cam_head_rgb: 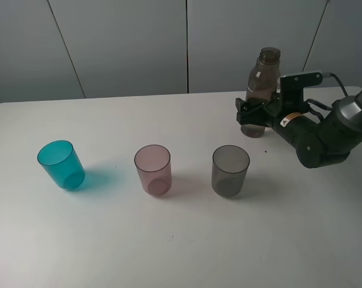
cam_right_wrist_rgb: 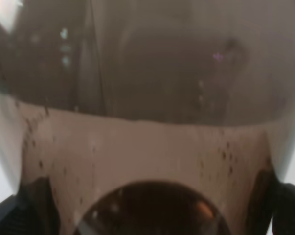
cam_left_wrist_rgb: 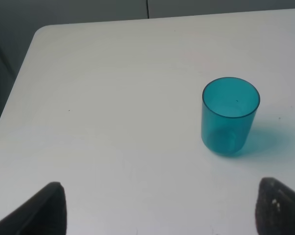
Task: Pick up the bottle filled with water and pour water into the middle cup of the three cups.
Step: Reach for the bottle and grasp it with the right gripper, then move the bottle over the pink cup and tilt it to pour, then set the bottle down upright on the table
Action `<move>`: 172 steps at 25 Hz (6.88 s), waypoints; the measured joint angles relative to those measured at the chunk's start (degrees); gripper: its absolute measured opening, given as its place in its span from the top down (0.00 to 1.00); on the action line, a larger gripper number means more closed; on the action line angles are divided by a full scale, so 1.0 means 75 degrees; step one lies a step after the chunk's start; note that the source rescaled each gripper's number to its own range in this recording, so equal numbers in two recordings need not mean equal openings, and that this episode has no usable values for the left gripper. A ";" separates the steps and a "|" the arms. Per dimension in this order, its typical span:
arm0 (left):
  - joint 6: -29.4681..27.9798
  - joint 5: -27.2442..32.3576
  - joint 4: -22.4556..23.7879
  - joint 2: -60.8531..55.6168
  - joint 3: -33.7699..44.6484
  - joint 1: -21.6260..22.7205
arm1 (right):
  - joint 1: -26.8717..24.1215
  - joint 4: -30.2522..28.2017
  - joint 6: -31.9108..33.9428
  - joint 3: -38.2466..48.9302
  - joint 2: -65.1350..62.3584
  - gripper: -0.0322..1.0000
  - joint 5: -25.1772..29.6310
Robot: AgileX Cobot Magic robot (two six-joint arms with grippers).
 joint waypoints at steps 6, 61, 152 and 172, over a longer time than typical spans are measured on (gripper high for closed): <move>0.0000 0.0000 0.0000 0.0000 0.0000 0.0000 | 0.0000 -0.0015 0.0000 -0.0283 0.0005 0.00 -0.0129; 0.0000 0.0000 0.0000 0.0000 0.0000 0.0000 | -0.0014 -0.2086 0.0746 -0.0418 -0.0928 0.94 0.0049; 0.0000 0.0000 0.0000 0.0000 0.0000 0.0000 | 0.2049 -0.1933 -1.2386 -0.0418 -0.1241 0.97 0.0628; 0.0000 0.0000 0.0000 0.0000 0.0000 0.0000 | 0.1869 -0.1788 -1.3263 -0.0418 -0.1259 0.97 0.0524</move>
